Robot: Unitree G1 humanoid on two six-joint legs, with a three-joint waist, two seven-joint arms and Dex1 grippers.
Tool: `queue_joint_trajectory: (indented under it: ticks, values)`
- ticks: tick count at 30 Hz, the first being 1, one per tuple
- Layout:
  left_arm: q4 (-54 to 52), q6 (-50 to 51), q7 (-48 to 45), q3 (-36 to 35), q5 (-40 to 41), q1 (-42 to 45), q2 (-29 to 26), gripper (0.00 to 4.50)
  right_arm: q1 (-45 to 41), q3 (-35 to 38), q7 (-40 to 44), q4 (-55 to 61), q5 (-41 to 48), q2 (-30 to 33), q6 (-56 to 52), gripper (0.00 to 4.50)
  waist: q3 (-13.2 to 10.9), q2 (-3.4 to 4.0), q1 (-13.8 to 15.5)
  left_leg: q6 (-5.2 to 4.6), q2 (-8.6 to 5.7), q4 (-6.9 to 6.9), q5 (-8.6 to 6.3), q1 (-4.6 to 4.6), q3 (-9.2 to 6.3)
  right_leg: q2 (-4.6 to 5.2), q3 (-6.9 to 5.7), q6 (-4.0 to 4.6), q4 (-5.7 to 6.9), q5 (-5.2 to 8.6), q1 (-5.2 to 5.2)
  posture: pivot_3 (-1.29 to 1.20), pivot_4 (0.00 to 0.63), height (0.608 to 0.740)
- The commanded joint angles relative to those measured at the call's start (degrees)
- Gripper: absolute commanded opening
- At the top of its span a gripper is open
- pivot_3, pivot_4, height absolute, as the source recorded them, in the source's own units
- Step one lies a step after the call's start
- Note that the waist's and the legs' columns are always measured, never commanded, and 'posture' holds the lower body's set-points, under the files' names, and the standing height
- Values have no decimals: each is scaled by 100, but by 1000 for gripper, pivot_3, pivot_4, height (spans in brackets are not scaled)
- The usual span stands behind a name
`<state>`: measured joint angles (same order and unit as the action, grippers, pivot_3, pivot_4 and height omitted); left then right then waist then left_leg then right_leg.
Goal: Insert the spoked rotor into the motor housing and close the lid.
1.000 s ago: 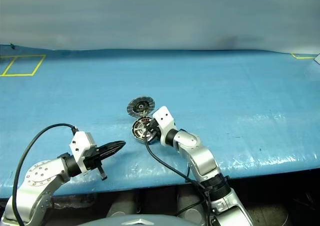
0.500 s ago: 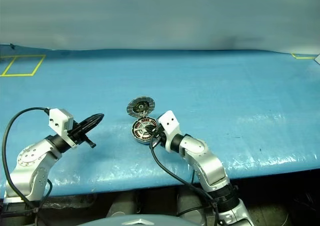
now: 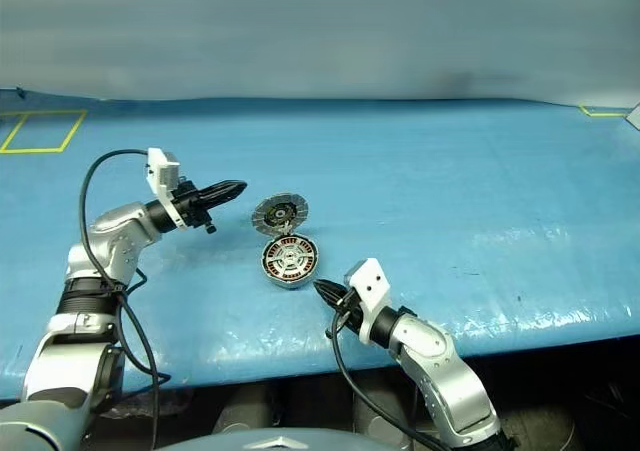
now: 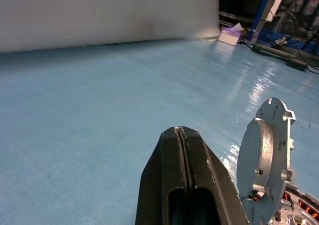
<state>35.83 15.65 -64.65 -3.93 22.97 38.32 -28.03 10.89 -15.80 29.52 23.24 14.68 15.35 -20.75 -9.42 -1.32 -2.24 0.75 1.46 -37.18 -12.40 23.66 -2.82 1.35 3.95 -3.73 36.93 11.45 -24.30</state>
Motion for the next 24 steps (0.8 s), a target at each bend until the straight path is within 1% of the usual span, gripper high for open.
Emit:
queue_joint_trajectory:
  ticks: [1,6,12,14,18,24]
  values:
    - [650,-232,-504,251,-268,637,112,16,171,11,-154,90,-75,-116,390,0,0,0,9,0,-1,-2,0,1,0,1,1,0,0,0,0,0,150,740]
    - [1506,-142,-1389,694,-621,1438,329,16,365,-34,-329,80,-199,-171,480,0,-1,-2,5,0,-2,-7,0,5,2,2,4,-2,-1,-1,0,0,150,740]
    - [1984,155,-2470,1182,-1024,1898,384,16,415,40,-511,82,-249,-201,436,0,-2,-2,-25,-1,-2,-5,0,6,0,1,4,-1,0,0,-2,0,150,740]
    - [1994,237,-2712,1371,-1114,1937,364,16,438,42,-567,78,-266,-210,426,0,-2,-2,-25,-1,-2,-5,0,7,-1,1,4,0,0,0,-2,0,150,740]
    - [1768,298,-2785,1800,-1027,1828,283,16,443,20,-633,55,-290,-225,413,0,-2,-2,-21,-1,-1,-6,0,9,-2,1,4,0,0,0,-2,0,150,740]
    - [1349,353,-2785,2014,-855,1444,262,16,336,-1,-653,-30,-298,-264,379,0,-2,-2,-19,-1,0,-6,0,8,-3,1,4,0,1,0,-2,0,150,740]
